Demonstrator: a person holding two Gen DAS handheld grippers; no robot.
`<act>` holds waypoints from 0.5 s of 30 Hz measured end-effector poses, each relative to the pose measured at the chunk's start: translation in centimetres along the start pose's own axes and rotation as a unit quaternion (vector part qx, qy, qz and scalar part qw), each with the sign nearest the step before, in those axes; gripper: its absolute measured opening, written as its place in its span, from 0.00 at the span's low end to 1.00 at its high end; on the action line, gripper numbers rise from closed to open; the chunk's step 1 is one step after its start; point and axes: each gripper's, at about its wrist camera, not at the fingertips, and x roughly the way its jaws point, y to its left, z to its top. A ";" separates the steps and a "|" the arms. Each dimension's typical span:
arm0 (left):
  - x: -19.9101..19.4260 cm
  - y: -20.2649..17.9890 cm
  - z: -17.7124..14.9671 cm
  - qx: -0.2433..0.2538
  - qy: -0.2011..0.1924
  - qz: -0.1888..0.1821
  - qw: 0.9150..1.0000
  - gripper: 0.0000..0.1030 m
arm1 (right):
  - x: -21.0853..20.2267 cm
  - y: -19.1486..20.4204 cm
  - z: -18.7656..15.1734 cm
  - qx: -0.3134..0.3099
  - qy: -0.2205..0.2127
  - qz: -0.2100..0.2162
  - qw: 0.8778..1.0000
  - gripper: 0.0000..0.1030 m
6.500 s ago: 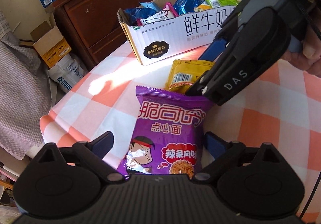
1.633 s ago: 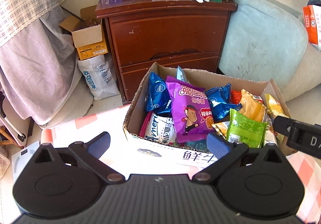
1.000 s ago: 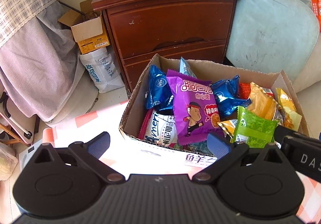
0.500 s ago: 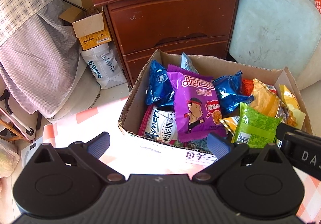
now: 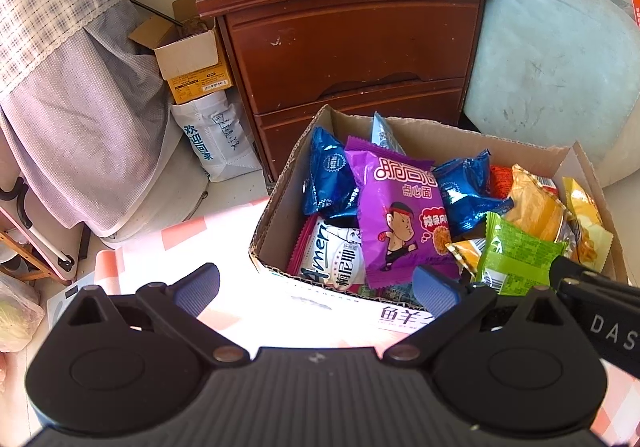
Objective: Organize snacks
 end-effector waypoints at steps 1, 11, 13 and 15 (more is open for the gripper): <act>0.0 0.1 0.0 0.000 -0.001 0.002 1.000 0.99 | 0.0 0.0 0.0 0.000 0.000 0.000 1.000 0.92; -0.7 0.1 -0.4 0.003 -0.007 0.015 1.000 0.99 | -0.5 0.2 -0.3 -0.007 -0.005 0.002 1.000 0.92; -0.9 0.3 -0.6 0.003 -0.007 0.016 1.000 0.98 | -0.7 0.2 -0.5 -0.010 -0.007 0.003 1.000 0.92; -1.1 0.4 -0.9 0.003 -0.007 0.018 1.000 0.98 | -0.9 0.3 -0.7 -0.014 -0.008 0.004 1.000 0.92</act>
